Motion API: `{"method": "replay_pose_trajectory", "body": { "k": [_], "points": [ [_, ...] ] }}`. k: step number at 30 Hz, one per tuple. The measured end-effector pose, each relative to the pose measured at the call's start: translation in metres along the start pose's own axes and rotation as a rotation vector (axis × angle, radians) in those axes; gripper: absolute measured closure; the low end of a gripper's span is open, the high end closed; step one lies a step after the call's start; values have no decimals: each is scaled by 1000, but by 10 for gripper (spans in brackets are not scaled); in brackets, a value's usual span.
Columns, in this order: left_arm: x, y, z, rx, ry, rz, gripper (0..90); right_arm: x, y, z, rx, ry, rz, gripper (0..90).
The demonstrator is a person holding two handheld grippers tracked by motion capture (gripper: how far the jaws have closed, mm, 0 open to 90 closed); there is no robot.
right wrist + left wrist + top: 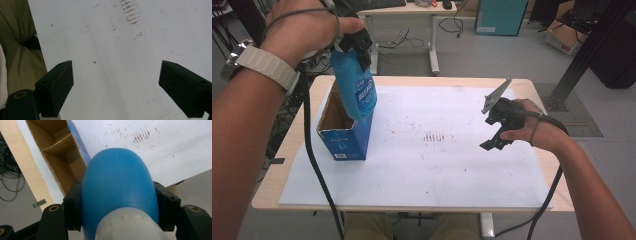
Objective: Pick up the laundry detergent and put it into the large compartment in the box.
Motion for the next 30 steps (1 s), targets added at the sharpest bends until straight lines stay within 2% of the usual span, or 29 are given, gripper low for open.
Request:
{"method": "replay_pose_trajectory", "body": {
  "k": [5,12,26,30],
  "points": [
    [13,1,5,13,-5,66,374,-2,-3,-1,4,-5,7,126],
    [32,0,2,9,-2,152,374,-5,-4,-4,11,-11,6,126],
    [62,-4,-16,-13,-64,256,375,-9,0,-4,14,-10,-9,126],
    [69,-4,-23,-20,-87,276,374,-9,2,-5,13,-11,-14,126]
  ]
}}
Point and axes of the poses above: each handheld gripper's, and its own axes: z roughly backward along the jaws, y roughly out of its underside, x roughly to its left, the point moved 8 cm from there along -z, roughly forward along the jaws, and after that the axes turned 14 degrees about -y, right-handed, at the moved point
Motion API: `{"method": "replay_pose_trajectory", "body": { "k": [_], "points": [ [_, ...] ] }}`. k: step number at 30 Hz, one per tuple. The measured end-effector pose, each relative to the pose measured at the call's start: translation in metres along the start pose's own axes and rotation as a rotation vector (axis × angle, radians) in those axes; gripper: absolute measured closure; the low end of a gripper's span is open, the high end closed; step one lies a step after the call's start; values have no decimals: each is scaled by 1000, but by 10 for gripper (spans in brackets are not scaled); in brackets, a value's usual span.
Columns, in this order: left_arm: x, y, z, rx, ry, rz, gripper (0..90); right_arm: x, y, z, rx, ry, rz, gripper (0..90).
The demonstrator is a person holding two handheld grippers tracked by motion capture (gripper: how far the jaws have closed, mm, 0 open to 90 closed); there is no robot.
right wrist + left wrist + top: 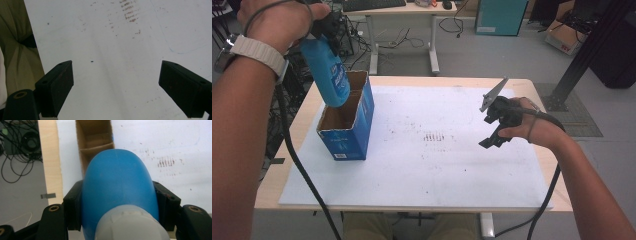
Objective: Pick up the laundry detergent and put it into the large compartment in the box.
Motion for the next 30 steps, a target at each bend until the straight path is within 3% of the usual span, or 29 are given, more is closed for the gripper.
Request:
{"method": "replay_pose_trajectory", "body": {
  "k": [10,30],
  "points": [
    [3,-5,-24,5,-18,13,375,0,2,-2,2,-3,-5,126],
    [-1,-8,-84,-10,-4,34,375,-2,7,0,-4,0,-27,125]
  ]
}}
Point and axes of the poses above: each handheld gripper's, and its own axes: z roughly backward along the jaws, y roughly out of its underside, x roughly to its left, the point moved 8 cm from there along -z, roughly forward along the jaws, and after that the axes turned 14 degrees about -y, right-handed, at the moved point
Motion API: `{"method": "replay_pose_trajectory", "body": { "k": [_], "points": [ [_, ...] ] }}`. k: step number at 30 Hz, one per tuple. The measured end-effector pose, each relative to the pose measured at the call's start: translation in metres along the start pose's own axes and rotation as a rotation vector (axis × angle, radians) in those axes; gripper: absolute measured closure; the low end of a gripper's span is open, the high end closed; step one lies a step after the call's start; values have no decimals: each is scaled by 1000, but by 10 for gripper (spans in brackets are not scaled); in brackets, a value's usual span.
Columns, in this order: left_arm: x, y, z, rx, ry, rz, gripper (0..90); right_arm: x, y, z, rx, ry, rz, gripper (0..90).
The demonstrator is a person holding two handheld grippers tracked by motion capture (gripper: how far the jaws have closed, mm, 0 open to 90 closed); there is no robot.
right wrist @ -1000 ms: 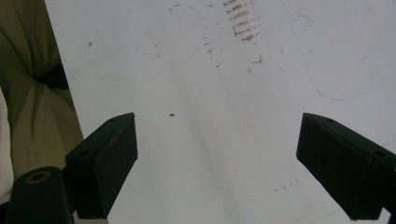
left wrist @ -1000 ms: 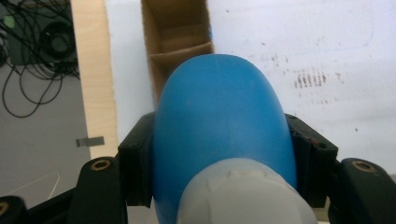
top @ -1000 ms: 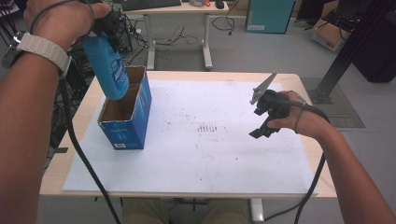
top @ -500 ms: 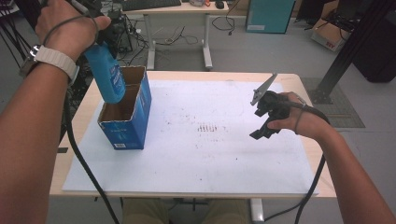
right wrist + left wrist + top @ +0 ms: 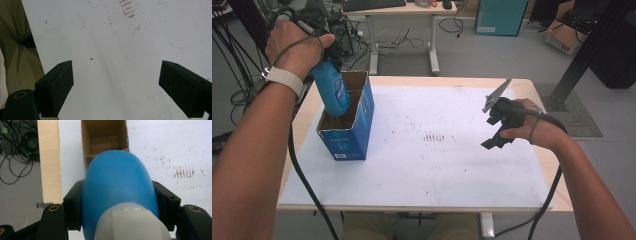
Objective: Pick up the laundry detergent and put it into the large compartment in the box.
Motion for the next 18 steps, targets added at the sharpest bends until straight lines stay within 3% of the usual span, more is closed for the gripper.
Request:
{"method": "replay_pose_trajectory", "body": {
  "k": [8,18],
  "points": [
    [-7,6,-31,25,2,-11,375,0,2,-3,1,-2,-11,125],
    [-12,12,-62,16,-13,-10,375,-1,5,-4,-2,-5,-16,124]
  ]
}}
Point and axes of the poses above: each handheld gripper's, and its own axes: z roughly backward along the jaws, y roughly out of its underside, x roughly to its left, the point moved 8 cm from there along -z, roughly forward along the jaws, and after that the axes turned 14 degrees about -y, right-handed, at the moved point
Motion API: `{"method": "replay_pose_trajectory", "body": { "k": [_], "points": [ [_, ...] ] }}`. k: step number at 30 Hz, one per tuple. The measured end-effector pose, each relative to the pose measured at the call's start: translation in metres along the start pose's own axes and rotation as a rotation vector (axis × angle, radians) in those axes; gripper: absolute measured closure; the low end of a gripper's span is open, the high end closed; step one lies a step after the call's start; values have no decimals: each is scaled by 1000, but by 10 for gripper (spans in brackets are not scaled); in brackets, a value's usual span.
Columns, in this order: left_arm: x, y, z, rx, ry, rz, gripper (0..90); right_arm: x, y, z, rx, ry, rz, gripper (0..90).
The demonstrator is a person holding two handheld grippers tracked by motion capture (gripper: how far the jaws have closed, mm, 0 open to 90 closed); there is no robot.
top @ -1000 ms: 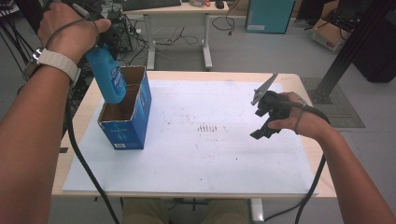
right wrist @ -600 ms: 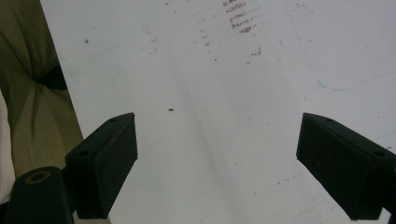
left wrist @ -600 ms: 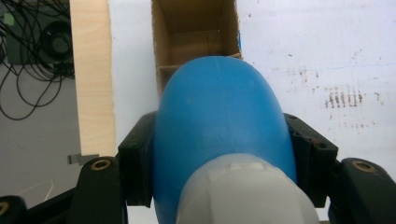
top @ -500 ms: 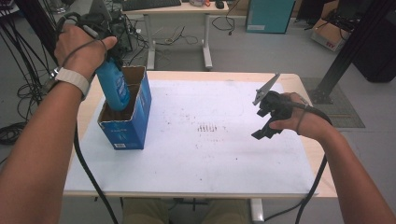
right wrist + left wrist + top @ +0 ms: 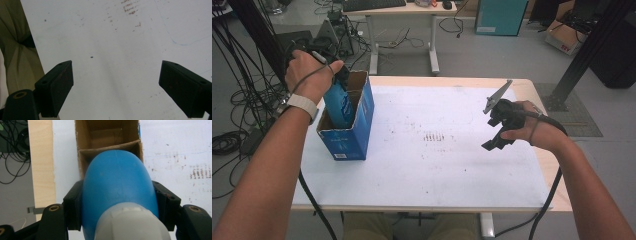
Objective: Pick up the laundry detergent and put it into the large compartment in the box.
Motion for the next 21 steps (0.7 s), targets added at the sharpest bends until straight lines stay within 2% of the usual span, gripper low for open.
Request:
{"method": "replay_pose_trajectory", "body": {
  "k": [5,21],
  "points": [
    [-3,4,-14,3,16,4,375,0,2,0,3,1,-5,124],
    [-13,16,-55,15,18,-1,375,0,3,-3,5,-3,-8,123]
  ]
}}
Point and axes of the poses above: each handheld gripper's, and its own axes: z roughly backward along the jaws, y roughly out of its underside, x roughly to its left, the point moved 8 cm from there along -z, roughly forward along the jaws, and after that the axes turned 14 degrees about -y, right-handed, at the moved point
